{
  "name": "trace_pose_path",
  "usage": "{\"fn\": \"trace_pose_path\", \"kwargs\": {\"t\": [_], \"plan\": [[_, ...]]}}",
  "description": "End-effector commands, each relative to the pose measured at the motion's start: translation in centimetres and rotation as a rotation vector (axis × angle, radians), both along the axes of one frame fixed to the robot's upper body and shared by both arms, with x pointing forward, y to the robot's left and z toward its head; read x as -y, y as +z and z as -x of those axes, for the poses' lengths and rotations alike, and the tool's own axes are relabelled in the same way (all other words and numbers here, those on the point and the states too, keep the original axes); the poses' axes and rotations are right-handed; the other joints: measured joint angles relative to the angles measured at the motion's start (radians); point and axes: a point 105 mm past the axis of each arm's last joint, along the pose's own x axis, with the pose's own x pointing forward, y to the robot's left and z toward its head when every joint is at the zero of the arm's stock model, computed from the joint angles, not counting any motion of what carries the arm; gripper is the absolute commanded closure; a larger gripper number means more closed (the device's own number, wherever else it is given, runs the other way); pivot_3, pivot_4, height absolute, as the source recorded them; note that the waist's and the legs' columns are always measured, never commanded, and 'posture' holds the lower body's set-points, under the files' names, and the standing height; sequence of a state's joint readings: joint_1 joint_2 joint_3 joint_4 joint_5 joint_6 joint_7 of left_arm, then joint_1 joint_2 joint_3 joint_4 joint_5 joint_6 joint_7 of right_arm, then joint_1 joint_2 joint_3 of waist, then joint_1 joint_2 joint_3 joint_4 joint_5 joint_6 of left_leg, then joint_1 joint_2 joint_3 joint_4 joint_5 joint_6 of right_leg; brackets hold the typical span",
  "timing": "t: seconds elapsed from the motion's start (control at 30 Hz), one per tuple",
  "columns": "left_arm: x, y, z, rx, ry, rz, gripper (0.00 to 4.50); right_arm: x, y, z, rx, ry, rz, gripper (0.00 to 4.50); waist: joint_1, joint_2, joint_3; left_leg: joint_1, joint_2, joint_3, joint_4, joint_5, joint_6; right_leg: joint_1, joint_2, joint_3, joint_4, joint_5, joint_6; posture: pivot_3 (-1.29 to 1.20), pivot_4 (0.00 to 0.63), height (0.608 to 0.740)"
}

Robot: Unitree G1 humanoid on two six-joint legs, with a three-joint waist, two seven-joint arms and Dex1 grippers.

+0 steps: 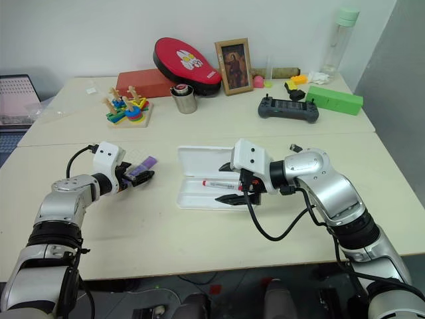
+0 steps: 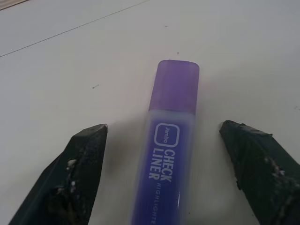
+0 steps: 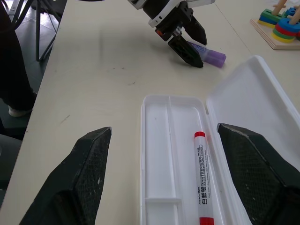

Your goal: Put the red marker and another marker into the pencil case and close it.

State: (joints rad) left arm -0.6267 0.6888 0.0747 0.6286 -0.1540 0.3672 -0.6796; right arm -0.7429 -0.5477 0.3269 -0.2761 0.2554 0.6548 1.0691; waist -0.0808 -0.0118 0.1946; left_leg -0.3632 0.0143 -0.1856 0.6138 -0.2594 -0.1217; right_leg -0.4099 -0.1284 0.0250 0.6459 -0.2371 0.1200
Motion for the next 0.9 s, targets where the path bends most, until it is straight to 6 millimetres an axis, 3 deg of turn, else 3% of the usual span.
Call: {"fn": "trace_pose_path", "kwargs": {"t": [0.03,0.37,0.57,0.8,0.9], "plan": [[0.0,-0.2,0.2,-0.023,-0.020,-0.025,1.31,-0.1,1.3,0.3,0.053,0.015,-0.015,0.70,0.000,0.000,0.000,0.000,0.000,0.000,0.000,0.000,0.000,0.000,0.000,0.000,0.000,0.000,0.000,0.00,0.150,0.740],[-0.3,-0.3,0.8,-0.014,-0.038,-0.092,3.31,-0.1,1.2,0.3,0.051,0.021,-0.011,0.70,-0.003,0.000,0.000,0.000,0.000,0.000,0.000,0.000,0.000,0.000,0.000,0.000,0.000,0.000,0.000,0.00,0.150,0.740],[-0.5,-0.5,1.0,-0.007,-0.036,-0.152,3.31,-0.1,1.3,0.6,0.054,0.034,-0.006,0.70,-0.004,0.000,0.000,0.000,0.000,0.000,0.000,0.000,0.000,0.000,0.000,0.000,0.000,0.000,0.000,0.00,0.150,0.740],[0.9,1.7,2.0,0.048,-0.115,-0.138,3.31,0.2,1.1,0.5,0.051,0.019,0.001,0.70,-0.003,0.000,0.000,0.000,0.000,0.000,0.000,0.000,0.000,0.000,0.000,0.000,-0.001,0.000,0.000,0.00,0.150,0.740],[1.8,3.4,3.4,0.070,-0.207,-0.185,3.31,0.4,0.9,0.4,0.054,0.012,0.011,0.70,-0.002,0.000,0.000,-0.001,0.000,0.000,0.000,0.000,0.000,0.000,0.000,0.000,-0.001,0.000,0.000,0.00,0.150,0.740]]}}
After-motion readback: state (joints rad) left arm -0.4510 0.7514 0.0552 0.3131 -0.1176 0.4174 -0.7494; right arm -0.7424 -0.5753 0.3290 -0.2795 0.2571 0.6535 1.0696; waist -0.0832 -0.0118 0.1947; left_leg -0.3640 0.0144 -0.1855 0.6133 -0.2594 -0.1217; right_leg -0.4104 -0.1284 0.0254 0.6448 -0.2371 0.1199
